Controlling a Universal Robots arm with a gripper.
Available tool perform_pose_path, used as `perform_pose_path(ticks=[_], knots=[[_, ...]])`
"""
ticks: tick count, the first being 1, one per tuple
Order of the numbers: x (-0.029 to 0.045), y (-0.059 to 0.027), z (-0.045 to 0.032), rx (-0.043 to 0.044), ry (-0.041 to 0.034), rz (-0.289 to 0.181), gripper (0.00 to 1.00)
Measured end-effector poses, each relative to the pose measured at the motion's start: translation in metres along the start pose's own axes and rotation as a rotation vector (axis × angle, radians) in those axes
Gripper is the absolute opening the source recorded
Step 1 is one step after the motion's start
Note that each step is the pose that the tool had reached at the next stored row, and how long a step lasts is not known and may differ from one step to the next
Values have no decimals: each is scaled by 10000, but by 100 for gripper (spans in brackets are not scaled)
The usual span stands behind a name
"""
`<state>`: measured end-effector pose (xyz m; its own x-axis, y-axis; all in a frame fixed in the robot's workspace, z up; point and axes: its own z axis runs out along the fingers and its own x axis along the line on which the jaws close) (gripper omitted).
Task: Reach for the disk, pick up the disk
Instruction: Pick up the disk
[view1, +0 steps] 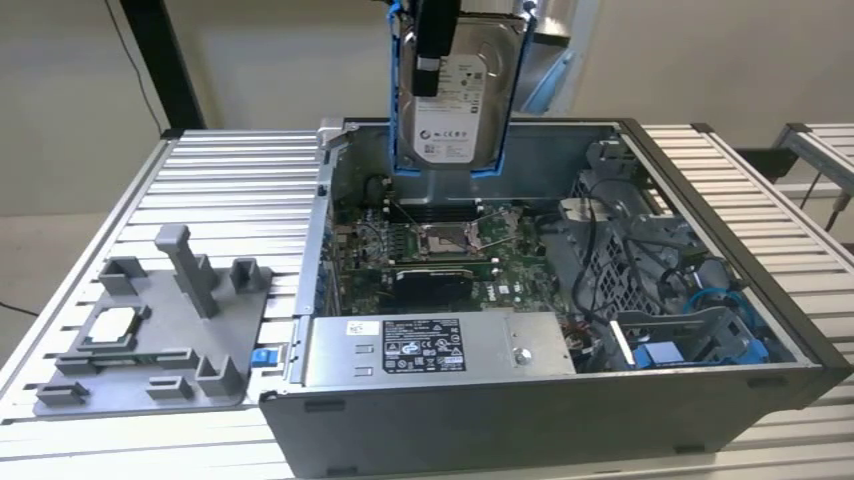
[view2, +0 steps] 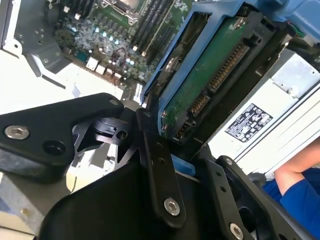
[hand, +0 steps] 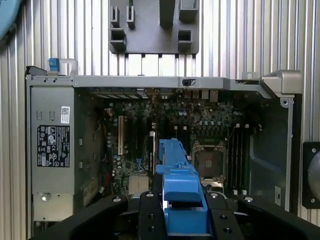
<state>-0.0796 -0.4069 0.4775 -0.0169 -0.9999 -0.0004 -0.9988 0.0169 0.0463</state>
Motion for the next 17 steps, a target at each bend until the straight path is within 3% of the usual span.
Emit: perform_pose_path(ticks=[12, 17], knots=[[335, -16, 9, -11, -1, 40, 0], [439, -46, 15, -13, -2, 45, 0]])
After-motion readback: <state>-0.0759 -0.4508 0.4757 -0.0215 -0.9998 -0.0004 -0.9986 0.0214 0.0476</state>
